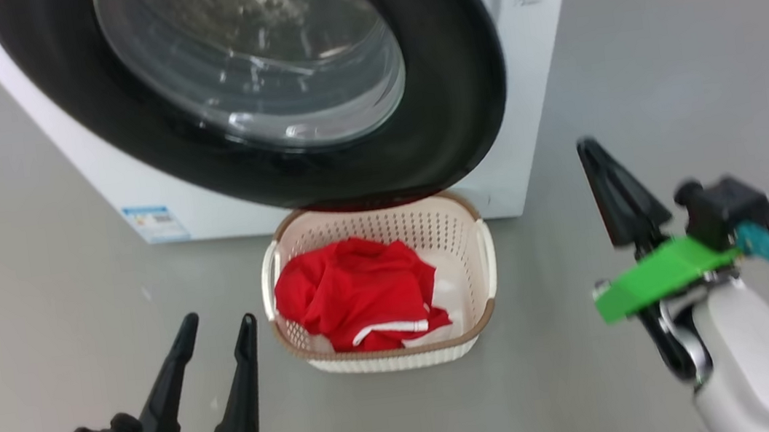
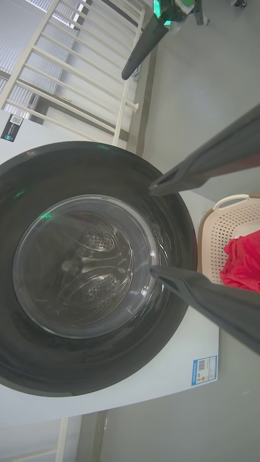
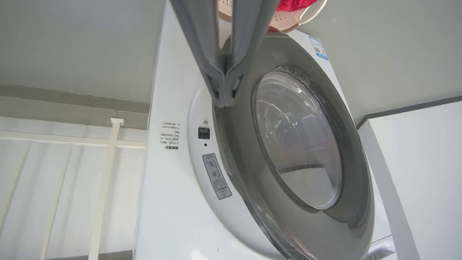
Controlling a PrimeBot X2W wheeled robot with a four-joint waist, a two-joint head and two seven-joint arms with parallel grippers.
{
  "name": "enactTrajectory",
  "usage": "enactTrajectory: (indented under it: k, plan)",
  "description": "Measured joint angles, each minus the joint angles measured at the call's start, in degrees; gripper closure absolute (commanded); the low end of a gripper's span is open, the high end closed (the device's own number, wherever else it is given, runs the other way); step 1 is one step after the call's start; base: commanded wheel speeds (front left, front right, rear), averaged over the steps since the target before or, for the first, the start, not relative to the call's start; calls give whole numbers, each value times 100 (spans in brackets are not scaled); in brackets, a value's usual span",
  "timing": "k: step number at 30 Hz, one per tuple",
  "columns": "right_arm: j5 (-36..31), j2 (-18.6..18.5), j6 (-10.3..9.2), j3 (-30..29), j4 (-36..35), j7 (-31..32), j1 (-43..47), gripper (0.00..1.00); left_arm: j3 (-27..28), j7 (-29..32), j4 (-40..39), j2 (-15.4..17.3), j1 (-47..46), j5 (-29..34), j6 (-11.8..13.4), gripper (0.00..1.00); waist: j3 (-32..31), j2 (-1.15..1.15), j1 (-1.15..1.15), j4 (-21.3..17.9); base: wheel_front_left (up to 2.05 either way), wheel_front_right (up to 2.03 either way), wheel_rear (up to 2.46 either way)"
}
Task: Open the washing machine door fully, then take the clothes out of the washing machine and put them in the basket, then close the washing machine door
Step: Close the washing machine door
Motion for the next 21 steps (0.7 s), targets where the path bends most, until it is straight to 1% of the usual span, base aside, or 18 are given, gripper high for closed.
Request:
enactTrajectory:
  k: [3, 9, 13, 16, 17, 21]
  plan:
    - [-188, -24, 0, 98, 269, 0, -478, 100, -16, -9, -1, -16, -123, 0, 0, 0, 176, 0, 0, 89, 0, 0, 0]
    - [-279, -40, 0, 312, 799, 0, -1385, 100, -18, -62, 21, -88, -372, 2, 5, 0, 571, 0, 0, 274, 0, 0, 0]
    - [-290, -122, 0, 444, 1128, 0, -1934, 100, -33, -87, 81, -136, -503, 9, 5, 0, 842, 0, 0, 390, 0, 0, 0]
    - [-290, -186, 0, 511, 1293, 0, -2304, 100, -59, -111, 138, -144, -617, 71, 5, 0, 1039, 0, 0, 470, 0, 0, 0]
    - [-290, -186, 0, 511, 1293, 0, -2304, 100, -59, -111, 138, -144, -617, 71, 5, 0, 1039, 0, 0, 470, 0, 0, 0]
    - [-291, -201, 16, 565, 1473, -1, -2664, 100, -111, -118, 202, -245, -837, 70, 4, 0, 1278, 0, 0, 572, 0, 0, 0]
